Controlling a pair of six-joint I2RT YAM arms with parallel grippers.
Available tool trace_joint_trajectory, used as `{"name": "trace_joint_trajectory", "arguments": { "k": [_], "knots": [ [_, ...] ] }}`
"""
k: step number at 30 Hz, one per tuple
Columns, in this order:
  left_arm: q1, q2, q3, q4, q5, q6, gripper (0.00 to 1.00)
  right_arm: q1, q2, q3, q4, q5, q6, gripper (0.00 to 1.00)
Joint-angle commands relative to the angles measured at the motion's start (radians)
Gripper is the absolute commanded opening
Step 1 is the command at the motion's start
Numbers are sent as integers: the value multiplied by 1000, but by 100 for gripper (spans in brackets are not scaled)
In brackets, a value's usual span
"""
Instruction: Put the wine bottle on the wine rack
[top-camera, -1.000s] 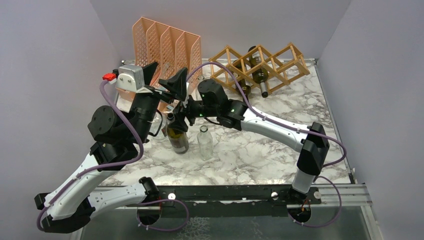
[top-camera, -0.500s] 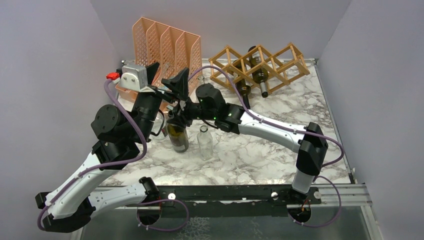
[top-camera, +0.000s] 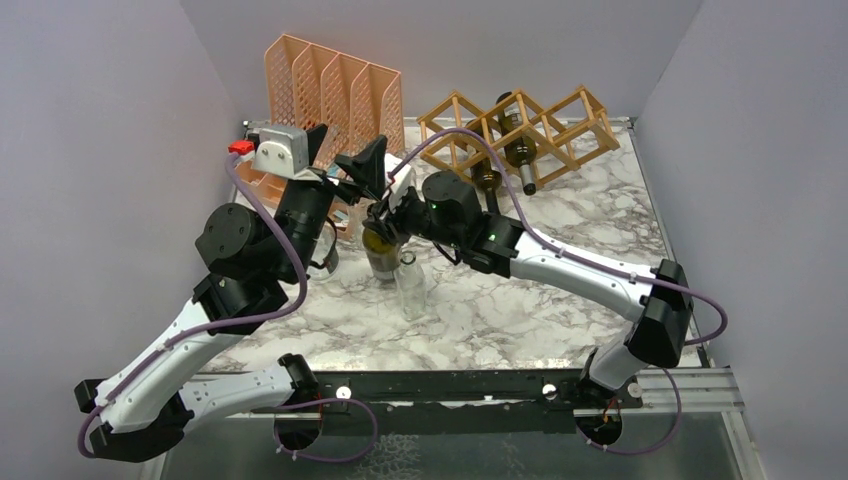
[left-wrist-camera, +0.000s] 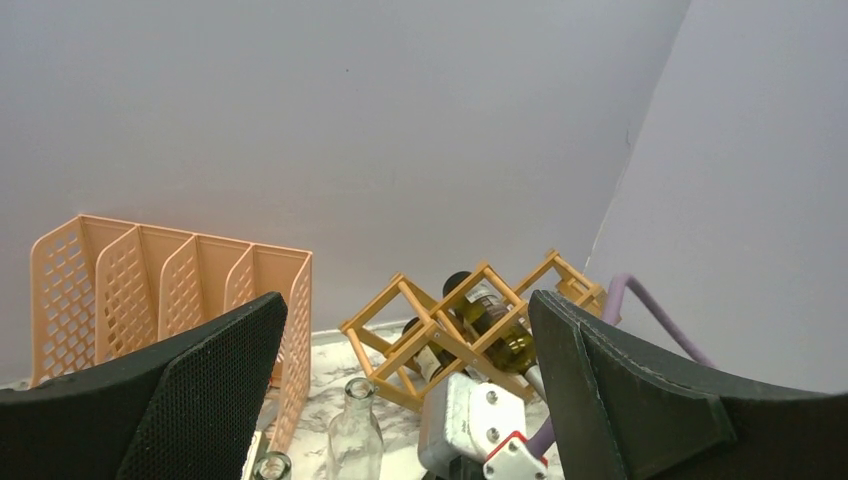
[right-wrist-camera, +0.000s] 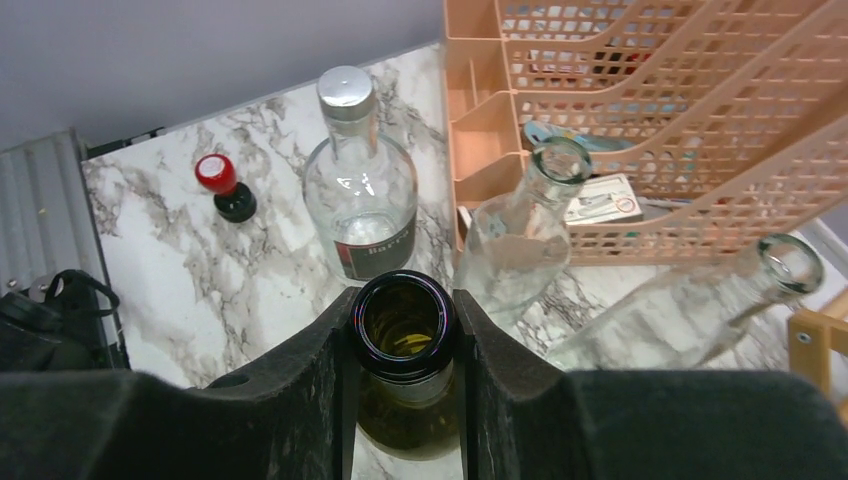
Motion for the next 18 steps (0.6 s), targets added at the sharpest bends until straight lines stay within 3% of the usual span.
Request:
{"name": "trace_joint_trajectory", "arguments": {
  "k": [1, 9, 18],
  "knots": [
    [-3, 8, 4, 6, 20, -18, 98, 7, -76, 28, 13, 148, -7, 8],
    [-3, 1, -113, 123, 18, 80, 99, 6, -195, -70, -56, 375, 37, 7],
    [-3, 63, -200, 138, 108, 53, 99, 7, -423, -214, -169, 640, 208, 6]
  ]
}}
